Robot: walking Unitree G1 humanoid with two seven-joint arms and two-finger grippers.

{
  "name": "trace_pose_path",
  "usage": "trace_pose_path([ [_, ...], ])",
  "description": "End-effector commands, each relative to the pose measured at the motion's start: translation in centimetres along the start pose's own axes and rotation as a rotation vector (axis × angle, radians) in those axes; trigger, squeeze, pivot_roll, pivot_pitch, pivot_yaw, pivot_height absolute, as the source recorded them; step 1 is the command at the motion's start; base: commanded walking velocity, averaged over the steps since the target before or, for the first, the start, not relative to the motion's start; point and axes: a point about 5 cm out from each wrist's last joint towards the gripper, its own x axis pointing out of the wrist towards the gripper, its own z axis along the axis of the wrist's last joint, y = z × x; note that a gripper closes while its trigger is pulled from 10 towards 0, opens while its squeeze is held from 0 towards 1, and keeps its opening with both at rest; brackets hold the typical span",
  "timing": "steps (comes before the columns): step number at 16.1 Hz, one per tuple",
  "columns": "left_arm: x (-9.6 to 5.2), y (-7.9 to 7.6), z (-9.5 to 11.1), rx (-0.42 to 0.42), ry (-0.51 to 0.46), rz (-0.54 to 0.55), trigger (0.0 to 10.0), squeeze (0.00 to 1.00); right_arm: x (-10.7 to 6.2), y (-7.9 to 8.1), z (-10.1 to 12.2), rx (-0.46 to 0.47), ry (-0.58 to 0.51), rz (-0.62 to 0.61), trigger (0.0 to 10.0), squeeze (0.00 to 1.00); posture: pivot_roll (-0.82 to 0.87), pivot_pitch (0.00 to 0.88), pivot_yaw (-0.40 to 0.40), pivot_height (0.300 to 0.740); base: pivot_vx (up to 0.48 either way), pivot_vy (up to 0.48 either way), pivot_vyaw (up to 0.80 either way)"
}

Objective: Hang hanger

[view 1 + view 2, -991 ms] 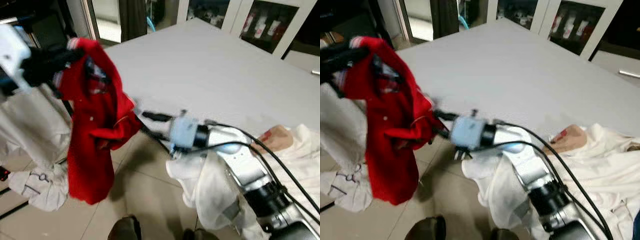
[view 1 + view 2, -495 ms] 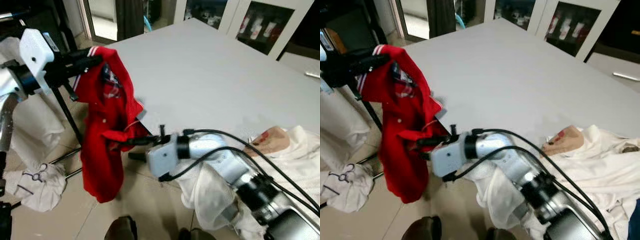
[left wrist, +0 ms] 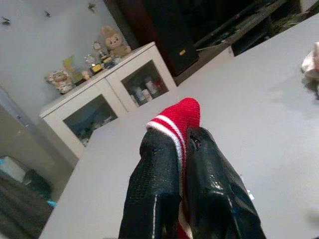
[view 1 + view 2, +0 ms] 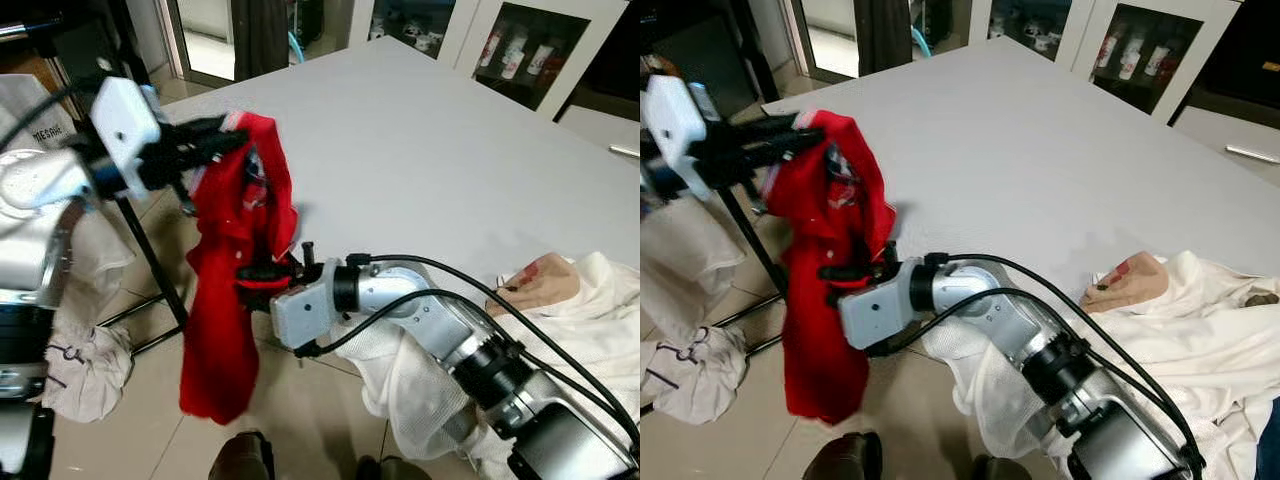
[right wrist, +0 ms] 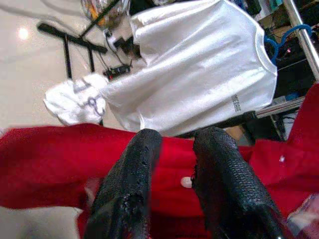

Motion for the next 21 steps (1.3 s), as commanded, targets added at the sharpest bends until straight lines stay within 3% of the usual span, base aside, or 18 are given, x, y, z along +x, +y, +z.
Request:
trace_pose_path([
  [1,0.5,0.4,1.2,0.043,-0.028,-0.018,10.0,0.0,0.0,0.1,-0.3,-0.038,0.021,0.01,10.0,0.4,0.08,0.09,-0.018,0.74,0.0,0.0,0.0],
  [4,0.8,0.2,1.5,0.041,-0.039,-0.028,10.0,0.0,0.3,-0.1,-0.9,-0.089,0.07,-0.011,10.0,0.4,0.08,0.089,-0.02,0.74,0.0,0.0,0.0],
  [6,0.6,-0.3,1.5,0.036,-0.043,-0.035,10.0,0.0,0.8,0.0,-1.5,-0.153,0.117,0.0,10.0,0.36,0.08,0.087,-0.021,0.74,0.0,0.0,0.0],
  [7,0.4,-0.6,1.6,0.031,-0.045,-0.041,10.0,0.0,1.3,-0.3,-1.7,-0.187,0.146,-0.02,10.0,0.29,0.09,0.079,-0.024,0.74,0.0,0.0,0.0],
  [14,-0.1,-1.5,2.2,0.023,-0.056,-0.043,10.0,0.0,3.4,0.2,-1.8,-0.305,0.162,0.02,10.0,0.27,0.12,0.065,-0.028,0.74,0.0,0.0,0.0],
  [15,-0.2,-1.4,2.3,0.024,-0.055,-0.038,10.0,0.0,3.5,0.5,-1.8,-0.307,0.156,0.028,4.5,0.27,0.12,0.066,-0.028,0.74,0.0,0.0,0.0],
  [16,-0.3,-1.4,2.5,0.024,-0.057,-0.035,10.0,0.0,3.6,0.7,-1.9,-0.31,0.153,0.032,0.0,0.27,0.12,0.065,-0.027,0.74,0.0,0.0,0.0],
  [21,-0.4,-1.4,2.6,0.019,-0.058,-0.031,10.0,0.0,3.9,0.4,-2.3,-0.306,0.165,-0.035,0.0,0.29,0.12,0.059,-0.02,0.74,0.0,0.0,0.0],
])
